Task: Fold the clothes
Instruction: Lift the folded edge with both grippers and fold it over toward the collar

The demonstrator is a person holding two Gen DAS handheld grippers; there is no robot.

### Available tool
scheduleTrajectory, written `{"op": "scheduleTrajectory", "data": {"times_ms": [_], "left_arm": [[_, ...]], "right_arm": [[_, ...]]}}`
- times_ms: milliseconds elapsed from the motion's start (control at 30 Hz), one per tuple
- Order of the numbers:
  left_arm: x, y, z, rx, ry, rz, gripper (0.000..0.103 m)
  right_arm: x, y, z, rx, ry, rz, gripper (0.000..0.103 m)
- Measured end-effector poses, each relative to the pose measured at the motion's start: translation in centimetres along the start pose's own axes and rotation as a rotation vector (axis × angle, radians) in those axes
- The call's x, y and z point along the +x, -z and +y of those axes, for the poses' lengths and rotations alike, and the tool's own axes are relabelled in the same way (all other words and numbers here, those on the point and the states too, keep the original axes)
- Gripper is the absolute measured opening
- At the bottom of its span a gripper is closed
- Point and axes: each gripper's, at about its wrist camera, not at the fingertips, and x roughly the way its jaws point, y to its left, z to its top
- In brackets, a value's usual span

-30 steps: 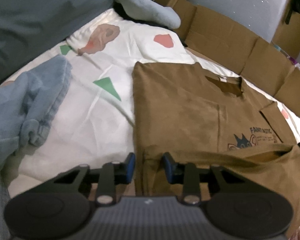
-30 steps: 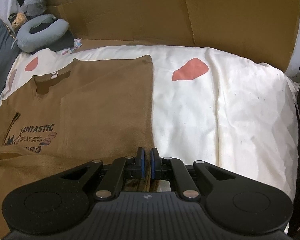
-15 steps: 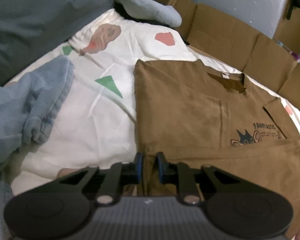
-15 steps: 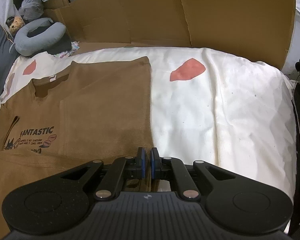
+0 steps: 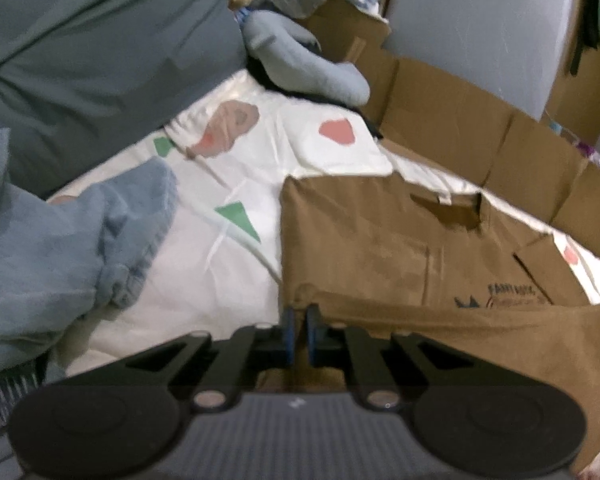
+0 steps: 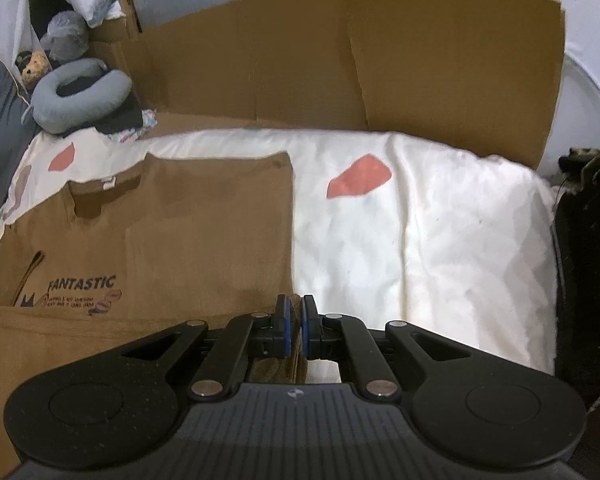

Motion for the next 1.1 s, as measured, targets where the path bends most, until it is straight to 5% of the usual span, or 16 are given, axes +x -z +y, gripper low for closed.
{"op": "scheduleTrajectory", "data": {"times_ms": [167,300,400,500,600,667,733,800,1100], "left_arm": [[0.6,-0.7,0.0,-0.001,-0.004,-0.006,0.006],[3.3,0.2,0.6,-0.004,0.000,0.084,0.006],[4.2,0.9,1.0,-0.023,0.002,0.120,0.007],[4.6,1.2,1.2,-0.037,0.010,0.137,0.009],[4.7,1.5,1.1,-0.032,0.025,0.148,0.012],[4.7,1.5,1.2,-0.034,0.029,0.148,0.012],[4.6,1.4,1.3,-0.036,0.030,0.147,0.008],[3.9,1.2,1.2,-0.032,0.020,0.138,0.006],[0.0,-0.6,-0.3,-0.005,-0.038,0.033,0.005]], "right_arm": [[0.0,-0.3,0.3,-0.008,0.014,-0.027,0.003],[2.2,0.6,0.0,0.015,0.006,0.047,0.004],[2.7,1.2,0.3,0.005,0.017,0.072,0.014],[2.6,1.5,0.6,-0.008,0.001,0.076,0.037],[2.6,1.8,0.8,-0.017,-0.010,0.086,0.039],[2.6,1.9,0.7,-0.010,-0.011,0.083,0.035],[2.6,1.8,0.5,-0.002,-0.003,0.083,0.012],[2.5,1.6,0.3,0.015,-0.007,0.079,0.003],[-1.2,0.2,1.5,-0.038,0.028,-0.039,0.003]]}}
